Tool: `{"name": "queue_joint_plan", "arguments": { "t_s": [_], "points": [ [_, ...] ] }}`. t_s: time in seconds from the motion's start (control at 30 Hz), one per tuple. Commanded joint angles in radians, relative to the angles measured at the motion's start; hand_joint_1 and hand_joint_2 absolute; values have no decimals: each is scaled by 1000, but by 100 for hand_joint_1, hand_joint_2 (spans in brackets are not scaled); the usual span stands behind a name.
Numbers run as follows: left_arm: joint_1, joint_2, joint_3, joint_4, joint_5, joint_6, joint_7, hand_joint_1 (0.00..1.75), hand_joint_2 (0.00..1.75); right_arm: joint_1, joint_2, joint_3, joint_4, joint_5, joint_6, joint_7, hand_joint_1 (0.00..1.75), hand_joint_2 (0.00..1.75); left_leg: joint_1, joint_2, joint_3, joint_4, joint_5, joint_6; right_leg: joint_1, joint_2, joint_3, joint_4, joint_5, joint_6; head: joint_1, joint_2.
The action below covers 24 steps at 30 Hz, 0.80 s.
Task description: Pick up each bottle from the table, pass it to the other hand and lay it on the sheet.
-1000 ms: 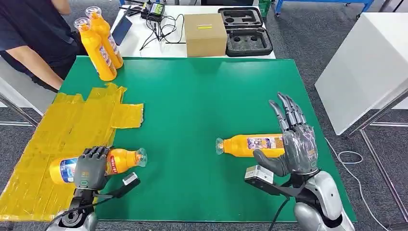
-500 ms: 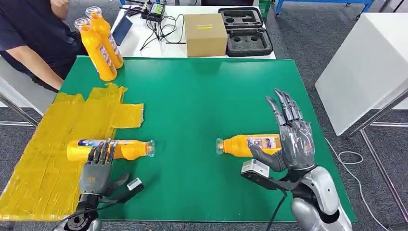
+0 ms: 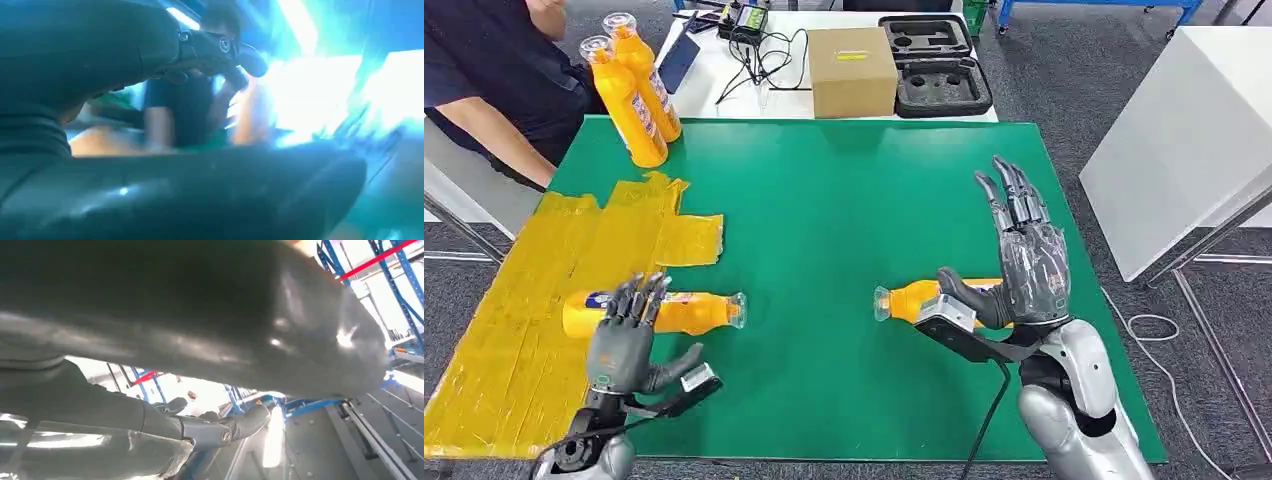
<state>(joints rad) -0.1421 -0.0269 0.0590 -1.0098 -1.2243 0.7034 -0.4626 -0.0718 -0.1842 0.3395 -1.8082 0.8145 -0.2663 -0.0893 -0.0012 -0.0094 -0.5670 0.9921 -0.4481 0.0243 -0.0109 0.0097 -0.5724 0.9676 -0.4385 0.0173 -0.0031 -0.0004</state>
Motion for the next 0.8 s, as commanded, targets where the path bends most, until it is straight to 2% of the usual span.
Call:
{"name": "queue_joint_plan", "arguments": {
  "t_s": [0.03,0.07,0.1,0.13,0.2,0.23,0.3,0.37,0.5,0.57,0.8],
  "points": [
    [-92,-182,427,-91,193,-5,-220,0,0,-47,11,16,104,2,-4,0,0,0,1,3,3,0,-1,-1,1,2,3,-1,0,-1,0,0],
    [-92,-182,427,-91,193,-5,-220,0,0,-47,11,16,104,2,-4,0,0,0,1,3,5,0,-2,-2,1,2,5,-1,-1,-1,0,0],
    [-47,-140,303,-173,424,-5,-236,0,0,-43,6,15,113,3,-8,-2,0,0,0,5,7,-1,-3,-2,1,3,6,-1,-1,-1,-1,0],
    [-17,-121,250,-289,535,-5,-236,0,0,-38,3,15,124,6,-8,-4,0,0,1,4,7,0,-2,-2,1,2,6,0,-1,-1,0,0],
    [1,-75,185,-357,679,-5,-219,0,0,-21,-7,20,157,62,45,33,0,0,1,0,2,1,-2,-2,2,-2,3,0,-1,-1,0,0],
    [15,-59,164,-410,728,-8,-191,0,0,-16,5,18,177,106,67,55,0,175,1,1,1,1,-1,-1,2,0,1,-1,0,0,-1,0],
    [32,-56,156,-492,845,-83,-146,0,0,-17,35,30,229,183,124,79,0,175,3,3,6,1,-3,-2,3,1,6,-1,-2,-1,0,0],
    [54,-70,160,-552,946,-174,-125,0,0,-7,59,42,246,278,162,118,0,175,2,3,5,0,-2,-2,3,1,5,-1,-1,-1,0,0],
    [93,-61,148,-601,1085,-334,-89,0,0,104,44,18,154,373,257,149,0,175,1,1,5,-1,-3,-2,2,0,6,-1,-2,-1,0,0],
    [95,-61,152,-596,1094,-341,-90,0,0,135,29,0,131,377,265,145,0,175,1,-1,3,-1,-1,-1,1,-2,3,-1,-1,0,0,0],
    [89,-60,155,-585,1096,-343,-95,0,0,126,38,-9,132,377,276,135,0,175,0,2,5,0,-2,-1,1,0,5,-1,-1,0,0,0]
  ]
}}
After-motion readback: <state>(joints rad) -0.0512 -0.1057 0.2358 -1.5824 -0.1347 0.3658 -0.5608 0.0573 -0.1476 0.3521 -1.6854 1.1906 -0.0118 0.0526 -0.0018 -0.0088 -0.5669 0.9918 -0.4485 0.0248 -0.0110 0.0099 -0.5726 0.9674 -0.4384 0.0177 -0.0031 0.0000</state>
